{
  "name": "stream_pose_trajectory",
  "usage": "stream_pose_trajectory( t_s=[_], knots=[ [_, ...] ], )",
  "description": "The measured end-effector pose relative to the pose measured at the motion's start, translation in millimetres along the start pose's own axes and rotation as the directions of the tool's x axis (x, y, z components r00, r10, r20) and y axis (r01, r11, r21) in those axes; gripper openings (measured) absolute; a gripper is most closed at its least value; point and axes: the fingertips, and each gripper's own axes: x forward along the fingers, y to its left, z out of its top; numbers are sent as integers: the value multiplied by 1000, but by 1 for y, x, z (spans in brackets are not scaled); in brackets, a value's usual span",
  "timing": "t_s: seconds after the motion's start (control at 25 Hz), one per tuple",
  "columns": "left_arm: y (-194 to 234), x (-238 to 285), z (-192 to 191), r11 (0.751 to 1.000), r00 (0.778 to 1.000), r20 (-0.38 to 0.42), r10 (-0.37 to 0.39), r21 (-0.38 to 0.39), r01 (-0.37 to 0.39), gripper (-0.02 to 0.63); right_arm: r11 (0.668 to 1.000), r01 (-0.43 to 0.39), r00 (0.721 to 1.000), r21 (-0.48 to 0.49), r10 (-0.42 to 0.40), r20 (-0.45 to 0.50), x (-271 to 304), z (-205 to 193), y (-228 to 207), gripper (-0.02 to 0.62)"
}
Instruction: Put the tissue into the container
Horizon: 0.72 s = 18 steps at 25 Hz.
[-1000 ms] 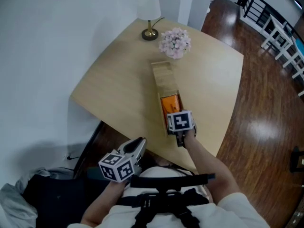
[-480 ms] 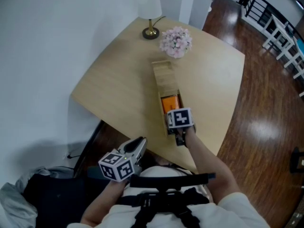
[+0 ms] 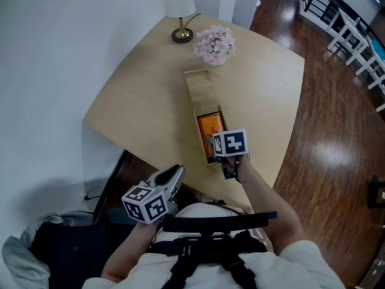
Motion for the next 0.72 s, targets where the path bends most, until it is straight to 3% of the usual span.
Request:
stream_pose_trajectory(
  t_s=[0.52, 0.72],
  knots=[
    [-25, 27, 4, 998, 998, -20, -57, 26, 58, 72, 997, -72, 994, -33, 74, 81, -47, 2, -8, 321],
    [-41, 38, 1, 996, 996, -30, -87, 32, 88, 72, 999, -37, 990, -26, 41, 135, -75, -4, -27, 206]
  ],
)
